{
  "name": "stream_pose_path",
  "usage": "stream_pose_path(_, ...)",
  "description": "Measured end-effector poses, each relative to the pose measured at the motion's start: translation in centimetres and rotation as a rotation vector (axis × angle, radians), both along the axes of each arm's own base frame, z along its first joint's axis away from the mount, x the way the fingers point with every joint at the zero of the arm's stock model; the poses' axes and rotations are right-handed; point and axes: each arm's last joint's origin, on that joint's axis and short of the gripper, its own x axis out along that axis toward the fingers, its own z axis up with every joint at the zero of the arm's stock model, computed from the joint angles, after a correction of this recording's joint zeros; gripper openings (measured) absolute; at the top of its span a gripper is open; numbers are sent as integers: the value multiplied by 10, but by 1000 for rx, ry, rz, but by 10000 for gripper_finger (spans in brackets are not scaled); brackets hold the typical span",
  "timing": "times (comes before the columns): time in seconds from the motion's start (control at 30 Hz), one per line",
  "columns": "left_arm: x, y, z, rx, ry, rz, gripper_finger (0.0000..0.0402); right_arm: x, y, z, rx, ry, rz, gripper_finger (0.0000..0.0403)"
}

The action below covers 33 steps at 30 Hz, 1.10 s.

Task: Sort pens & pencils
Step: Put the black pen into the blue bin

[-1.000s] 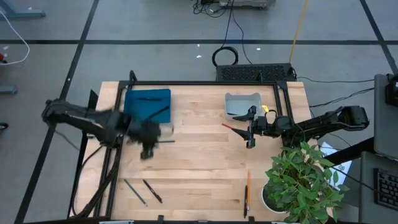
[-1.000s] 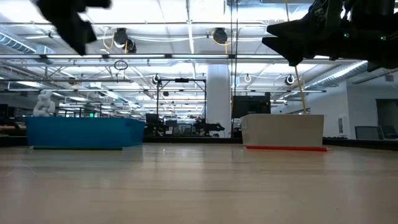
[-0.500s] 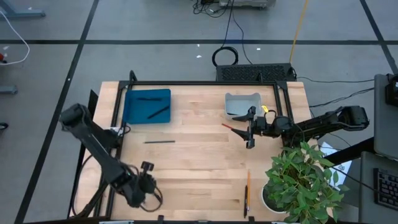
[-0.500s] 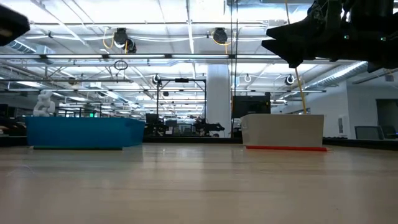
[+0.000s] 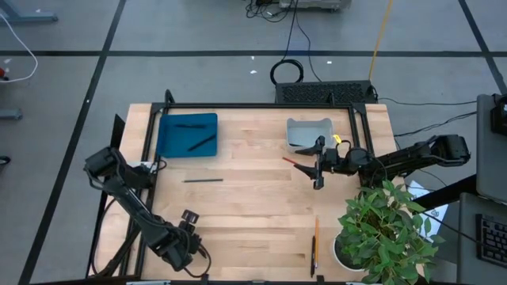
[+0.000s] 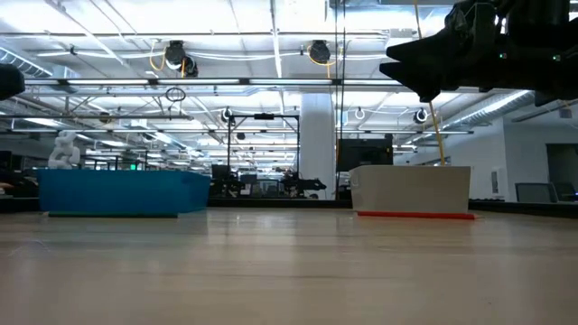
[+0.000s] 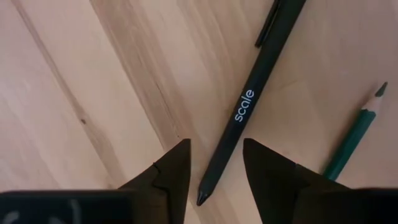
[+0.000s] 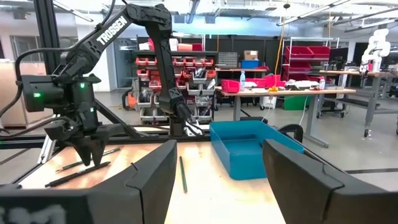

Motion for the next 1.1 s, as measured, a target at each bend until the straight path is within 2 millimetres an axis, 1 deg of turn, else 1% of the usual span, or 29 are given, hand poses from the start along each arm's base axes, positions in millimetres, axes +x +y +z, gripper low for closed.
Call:
stream_pose_path(0.2, 3, 3, -11, 21, 48, -1, 170, 0, 0, 0, 0, 2, 0, 226)
stream_pose_path(0.37, 8, 5, -14, 12, 73, -35, 170, 0, 0, 0, 1, 3, 1, 226)
stream_pose_path(0.5, 12, 8, -14, 1, 91, -99, 164, 0, 0, 0, 1, 4, 1, 226)
stream_pose_path(0.57, 14, 10, -15, -10, 102, -141, 152, 0, 0, -1, 1, 6, 1, 226)
stream_pose_path(0.7, 21, 16, -15, -42, 125, -190, 114, 0, 0, -1, 1, 7, 1, 226)
stream_pose_path(0.97, 34, 28, -16, -92, 153, -190, 29, 0, 0, -1, 1, 7, 1, 226)
stream_pose_path(1.0, 34, 29, -15, -98, 157, -184, 22, 0, 0, -1, 3, 7, 1, 226)
stream_pose_path(1.1, 36, 31, -15, -105, 159, -145, 21, 0, 0, -1, 23, 5, 4, 226)
